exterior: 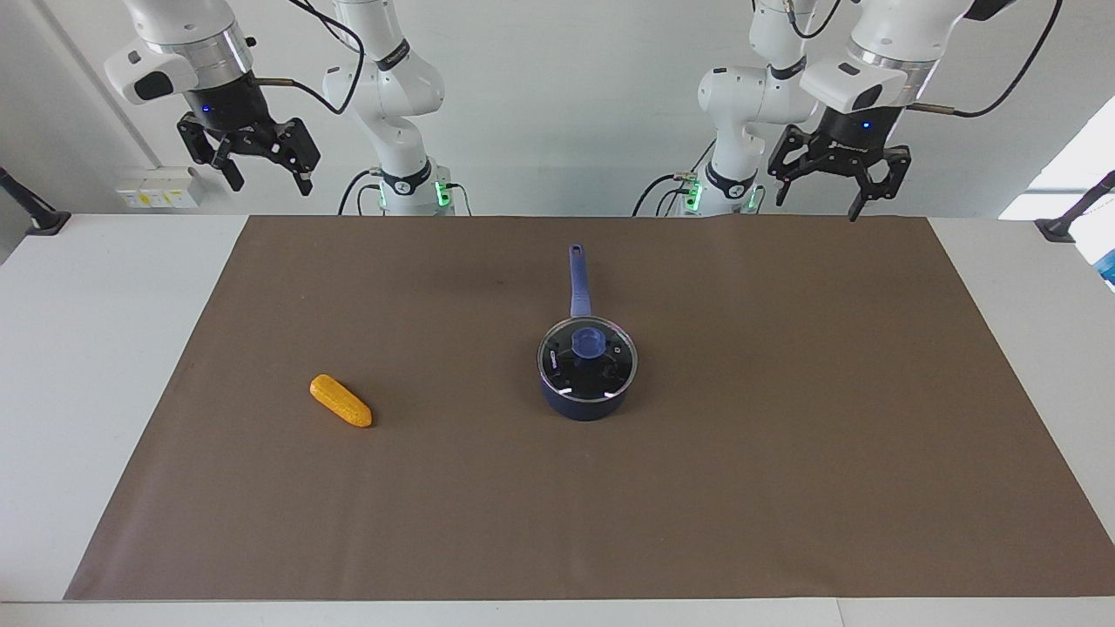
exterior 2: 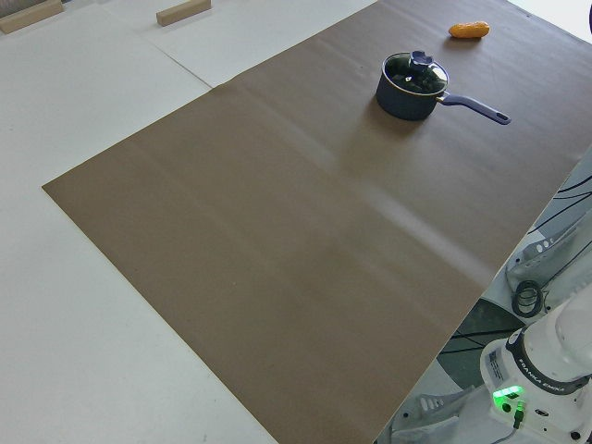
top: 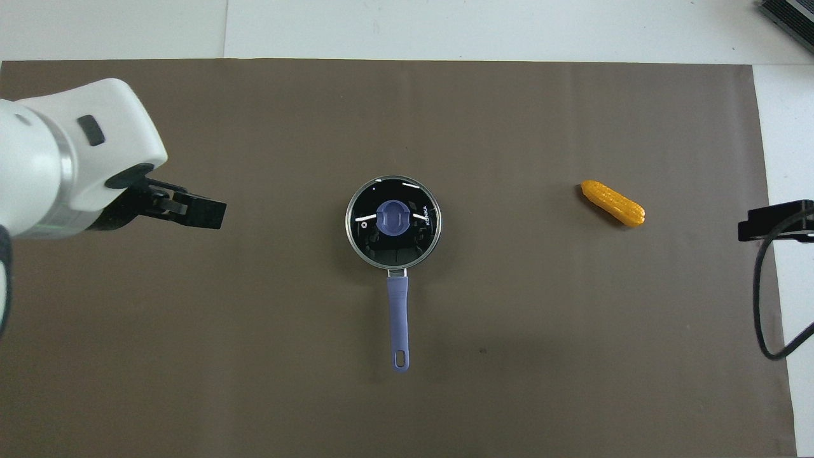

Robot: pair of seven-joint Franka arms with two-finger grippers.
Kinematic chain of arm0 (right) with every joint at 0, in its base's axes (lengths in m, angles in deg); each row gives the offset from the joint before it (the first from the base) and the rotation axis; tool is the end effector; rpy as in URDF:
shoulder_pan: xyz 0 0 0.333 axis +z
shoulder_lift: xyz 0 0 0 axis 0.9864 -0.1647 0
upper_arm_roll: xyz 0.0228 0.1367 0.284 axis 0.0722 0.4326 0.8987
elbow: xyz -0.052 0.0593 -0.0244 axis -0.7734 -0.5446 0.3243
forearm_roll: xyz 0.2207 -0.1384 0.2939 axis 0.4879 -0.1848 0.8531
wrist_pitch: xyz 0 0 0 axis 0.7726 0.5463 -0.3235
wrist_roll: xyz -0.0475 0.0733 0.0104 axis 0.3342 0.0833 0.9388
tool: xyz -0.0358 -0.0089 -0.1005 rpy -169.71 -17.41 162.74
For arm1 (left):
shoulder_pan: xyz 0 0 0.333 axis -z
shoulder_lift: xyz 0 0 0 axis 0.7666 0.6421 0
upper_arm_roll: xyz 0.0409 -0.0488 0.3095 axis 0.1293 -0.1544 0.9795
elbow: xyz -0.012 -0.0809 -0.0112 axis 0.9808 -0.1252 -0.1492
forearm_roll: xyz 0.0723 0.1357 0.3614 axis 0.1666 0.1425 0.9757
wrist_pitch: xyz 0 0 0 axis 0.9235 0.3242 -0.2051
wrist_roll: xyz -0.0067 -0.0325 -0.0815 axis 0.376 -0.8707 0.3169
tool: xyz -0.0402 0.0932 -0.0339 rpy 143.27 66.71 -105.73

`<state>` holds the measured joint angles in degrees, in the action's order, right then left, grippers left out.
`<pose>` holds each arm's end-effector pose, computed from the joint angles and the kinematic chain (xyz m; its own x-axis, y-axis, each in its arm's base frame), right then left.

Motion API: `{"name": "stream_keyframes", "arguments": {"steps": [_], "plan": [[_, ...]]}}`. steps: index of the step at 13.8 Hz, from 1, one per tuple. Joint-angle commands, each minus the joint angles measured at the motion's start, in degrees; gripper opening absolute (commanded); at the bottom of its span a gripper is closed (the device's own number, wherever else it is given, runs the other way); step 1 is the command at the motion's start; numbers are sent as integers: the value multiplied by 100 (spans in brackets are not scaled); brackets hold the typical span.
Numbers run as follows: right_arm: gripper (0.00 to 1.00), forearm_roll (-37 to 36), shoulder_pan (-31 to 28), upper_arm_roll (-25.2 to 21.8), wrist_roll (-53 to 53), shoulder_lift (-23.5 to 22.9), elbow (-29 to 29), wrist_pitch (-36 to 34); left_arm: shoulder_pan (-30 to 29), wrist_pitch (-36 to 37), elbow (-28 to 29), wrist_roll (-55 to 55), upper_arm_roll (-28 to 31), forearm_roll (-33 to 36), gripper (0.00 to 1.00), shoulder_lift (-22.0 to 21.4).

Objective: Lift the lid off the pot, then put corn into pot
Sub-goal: 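Reach the left gripper over the pot to the lid's blue knob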

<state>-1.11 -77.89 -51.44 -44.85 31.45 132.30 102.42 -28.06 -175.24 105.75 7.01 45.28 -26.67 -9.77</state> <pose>0.5130 -0.0140 0.6777 0.9947 -0.1013 0.0160 -0.1015 -0.9948 0.0098 0.5288 -0.2412 0.6344 0.9317 -0.3269 0.1587 -0.3341 -0.9423 0.0204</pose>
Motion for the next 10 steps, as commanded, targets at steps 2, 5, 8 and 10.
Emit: {"name": "stream_keyframes", "arguments": {"steps": [2, 5, 8, 10], "plan": [[100, 46, -61, -2, 179, 72, 34, -64, 647, -614, 24, 801, 104, 107, 100, 543], [100, 46, -79, -20, 161, 72, 25, -65, 1043, -1088, -11, 1627, 104, 405, 100, 1009], [100, 46, -87, -20, 144, 72, 25, -100, 1448, -1518, -47, 2401, 104, 810, 100, 1589], [100, 46, -105, -46, 161, 89, 34, -196, 1466, -1775, -47, 2482, 104, 828, 100, 1783]]}}
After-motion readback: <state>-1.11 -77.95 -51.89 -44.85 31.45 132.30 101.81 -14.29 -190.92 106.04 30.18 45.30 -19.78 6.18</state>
